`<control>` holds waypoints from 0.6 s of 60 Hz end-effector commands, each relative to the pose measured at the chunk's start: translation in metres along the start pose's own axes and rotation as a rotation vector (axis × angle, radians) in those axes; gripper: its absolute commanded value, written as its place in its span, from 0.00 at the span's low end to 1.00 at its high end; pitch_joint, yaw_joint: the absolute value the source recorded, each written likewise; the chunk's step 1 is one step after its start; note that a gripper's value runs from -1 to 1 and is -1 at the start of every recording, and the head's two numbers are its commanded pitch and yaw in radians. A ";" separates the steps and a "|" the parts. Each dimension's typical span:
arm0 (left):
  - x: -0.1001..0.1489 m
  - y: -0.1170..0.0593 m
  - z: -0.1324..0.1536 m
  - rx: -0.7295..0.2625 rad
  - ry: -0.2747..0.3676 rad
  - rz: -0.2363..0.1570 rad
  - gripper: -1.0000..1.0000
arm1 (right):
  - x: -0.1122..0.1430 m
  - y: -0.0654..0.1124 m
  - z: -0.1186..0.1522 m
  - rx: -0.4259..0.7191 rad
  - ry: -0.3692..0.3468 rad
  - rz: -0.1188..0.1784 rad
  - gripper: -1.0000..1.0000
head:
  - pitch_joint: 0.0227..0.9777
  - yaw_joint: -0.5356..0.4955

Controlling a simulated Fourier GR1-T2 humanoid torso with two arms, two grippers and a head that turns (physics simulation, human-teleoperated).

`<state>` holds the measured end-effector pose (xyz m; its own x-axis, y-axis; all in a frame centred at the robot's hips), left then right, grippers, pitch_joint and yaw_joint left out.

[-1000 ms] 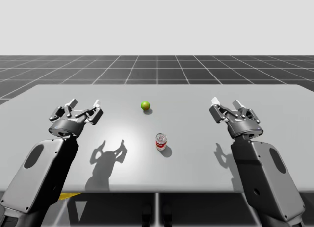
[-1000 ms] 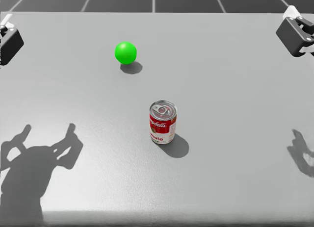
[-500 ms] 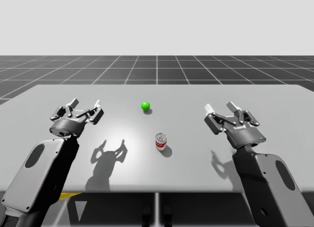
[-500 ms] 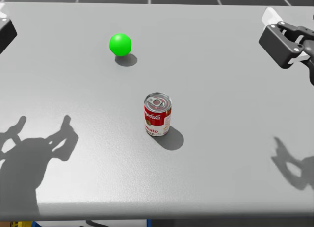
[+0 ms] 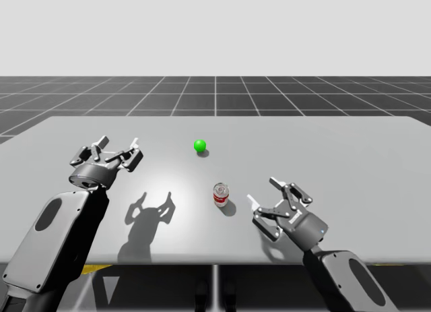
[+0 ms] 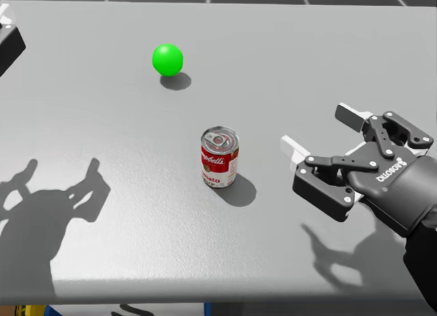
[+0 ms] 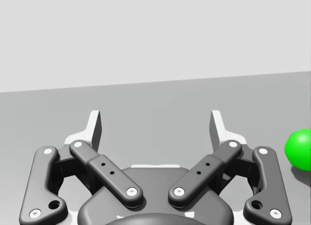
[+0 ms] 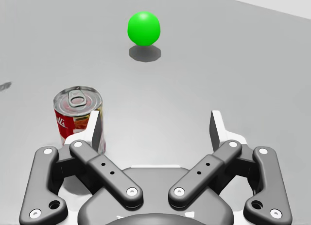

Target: Watch the red light. When it turns green, pick up the object.

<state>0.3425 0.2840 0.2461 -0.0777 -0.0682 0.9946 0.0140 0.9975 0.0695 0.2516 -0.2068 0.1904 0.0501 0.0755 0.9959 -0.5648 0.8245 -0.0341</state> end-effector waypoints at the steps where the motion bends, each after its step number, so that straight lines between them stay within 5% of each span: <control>1: -0.001 -0.001 -0.001 -0.007 0.000 -0.003 0.00 | -0.027 0.026 -0.006 0.103 0.072 -0.023 0.00 | 0.87 0.49; 36: 0.001 -0.002 0.001 -0.010 -0.005 -0.001 0.00 | -0.043 0.052 -0.061 0.173 0.173 -0.079 0.00 | 0.87 0.50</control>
<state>0.3412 0.2821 0.2461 -0.0816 -0.0695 0.9942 0.0232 0.9972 0.0716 0.2634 -0.1455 0.1423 0.2160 0.1205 0.9689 -0.6782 0.7324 0.0601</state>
